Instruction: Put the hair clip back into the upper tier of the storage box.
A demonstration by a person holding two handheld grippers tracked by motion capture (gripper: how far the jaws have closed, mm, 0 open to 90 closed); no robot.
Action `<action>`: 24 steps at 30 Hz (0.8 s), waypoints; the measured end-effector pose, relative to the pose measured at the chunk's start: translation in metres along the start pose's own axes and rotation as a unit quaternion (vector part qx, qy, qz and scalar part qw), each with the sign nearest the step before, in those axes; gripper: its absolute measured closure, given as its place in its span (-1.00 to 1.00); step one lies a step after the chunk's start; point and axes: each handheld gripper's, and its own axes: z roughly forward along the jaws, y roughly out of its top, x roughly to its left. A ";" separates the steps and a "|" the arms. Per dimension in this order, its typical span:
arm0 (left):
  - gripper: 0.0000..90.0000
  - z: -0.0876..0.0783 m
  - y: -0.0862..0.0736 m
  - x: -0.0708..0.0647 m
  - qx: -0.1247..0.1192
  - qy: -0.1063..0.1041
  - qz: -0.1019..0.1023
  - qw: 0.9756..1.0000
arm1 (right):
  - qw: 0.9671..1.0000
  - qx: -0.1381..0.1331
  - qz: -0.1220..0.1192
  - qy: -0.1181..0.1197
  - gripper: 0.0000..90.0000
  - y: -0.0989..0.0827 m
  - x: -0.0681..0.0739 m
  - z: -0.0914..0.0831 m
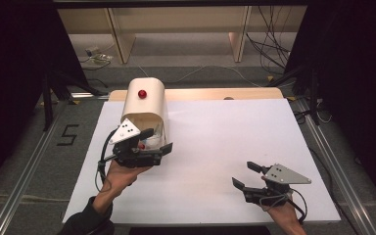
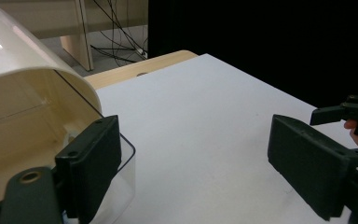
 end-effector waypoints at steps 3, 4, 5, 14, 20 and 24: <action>-0.63 0.001 -0.001 -0.002 -0.001 -0.002 0.000 1.000 | 1.000 -0.001 0.001 0.000 -0.43 0.000 0.000 0.000; -0.63 0.001 -0.002 -0.002 -0.001 -0.003 0.001 1.000 | 1.000 0.001 0.000 0.000 -0.43 0.000 0.000 0.000; -0.63 0.001 -0.002 -0.003 -0.002 -0.004 0.001 1.000 | 1.000 0.002 0.001 0.000 -0.43 0.000 0.000 0.000; -0.63 0.003 -0.008 -0.007 -0.004 -0.009 0.004 1.000 | 1.000 0.001 0.000 0.000 -0.43 0.000 0.000 0.000; -0.63 0.004 -0.011 -0.007 -0.002 -0.011 0.007 1.000 | 1.000 -0.001 0.000 0.001 -0.43 0.000 0.000 0.000; -0.63 0.005 -0.014 -0.008 -0.003 -0.014 0.007 1.000 | 1.000 -0.001 0.000 0.002 -0.43 0.000 0.000 0.000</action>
